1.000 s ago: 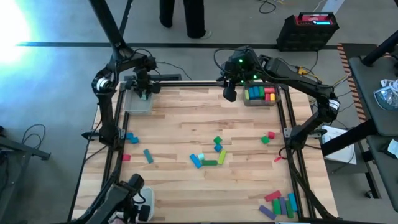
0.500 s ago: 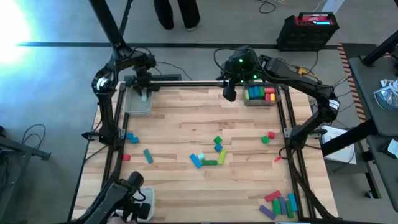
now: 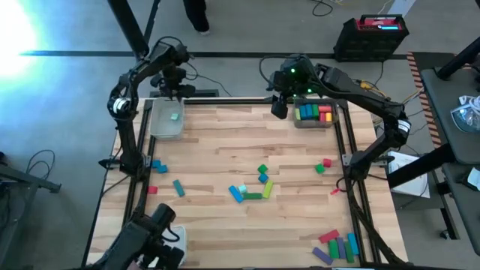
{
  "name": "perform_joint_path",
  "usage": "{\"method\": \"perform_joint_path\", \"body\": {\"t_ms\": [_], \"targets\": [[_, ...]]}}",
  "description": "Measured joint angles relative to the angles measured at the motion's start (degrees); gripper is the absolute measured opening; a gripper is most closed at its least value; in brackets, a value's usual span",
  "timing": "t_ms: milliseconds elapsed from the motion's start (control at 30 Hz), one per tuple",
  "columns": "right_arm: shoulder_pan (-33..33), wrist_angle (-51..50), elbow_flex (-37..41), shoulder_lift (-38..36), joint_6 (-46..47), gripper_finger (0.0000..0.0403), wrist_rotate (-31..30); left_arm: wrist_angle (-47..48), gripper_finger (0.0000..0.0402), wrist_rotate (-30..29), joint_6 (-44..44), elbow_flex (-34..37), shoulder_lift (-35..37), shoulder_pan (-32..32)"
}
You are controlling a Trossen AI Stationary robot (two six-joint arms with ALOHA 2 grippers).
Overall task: Sort blocks
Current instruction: Put the middle blue half cylindrical block into the gray bin
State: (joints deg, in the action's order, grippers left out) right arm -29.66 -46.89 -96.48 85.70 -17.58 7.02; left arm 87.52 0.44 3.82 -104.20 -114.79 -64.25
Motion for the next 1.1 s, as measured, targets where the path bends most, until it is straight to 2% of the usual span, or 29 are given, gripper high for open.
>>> {"method": "perform_joint_path", "body": {"t_ms": [133,300,533,667,833,1000,1100], "targets": [[-0.9,-0.3,-0.1,-0.6,0.0,0.0195,0.0,2.5,0.0182,0.1,-1.8,-2.9,3.3,3.0],[-1.3,-0.7,-0.1,-1.0,0.0,0.0213,0.0,2.5,0.0183,0.1,-1.0,-3.0,8.7,7.7],[-1.2,-4.0,-0.1,-1.1,-2.4,0.0227,0.0,2.5,0.0183,0.2,2.3,0.9,16.0,15.1],[-1.2,-5.7,-0.1,-1.1,-3.4,0.0228,0.3,2.3,0.0183,0.1,4.2,7.2,22.1,20.5],[-0.4,-5.9,0.2,-1.2,-2.7,0.0224,0.6,-2.0,0.0183,0.3,5.7,19.6,32.3,29.1],[4.1,-5.9,0.2,-1.2,1.4,0.0229,5.0,-6.8,0.0183,0.6,12.1,32.0,42.1,38.4],[8.3,-4.3,0.3,-1.2,5.6,0.0232,5.4,-9.2,0.0183,0.5,17.1,38.0,46.0,43.6]]}}
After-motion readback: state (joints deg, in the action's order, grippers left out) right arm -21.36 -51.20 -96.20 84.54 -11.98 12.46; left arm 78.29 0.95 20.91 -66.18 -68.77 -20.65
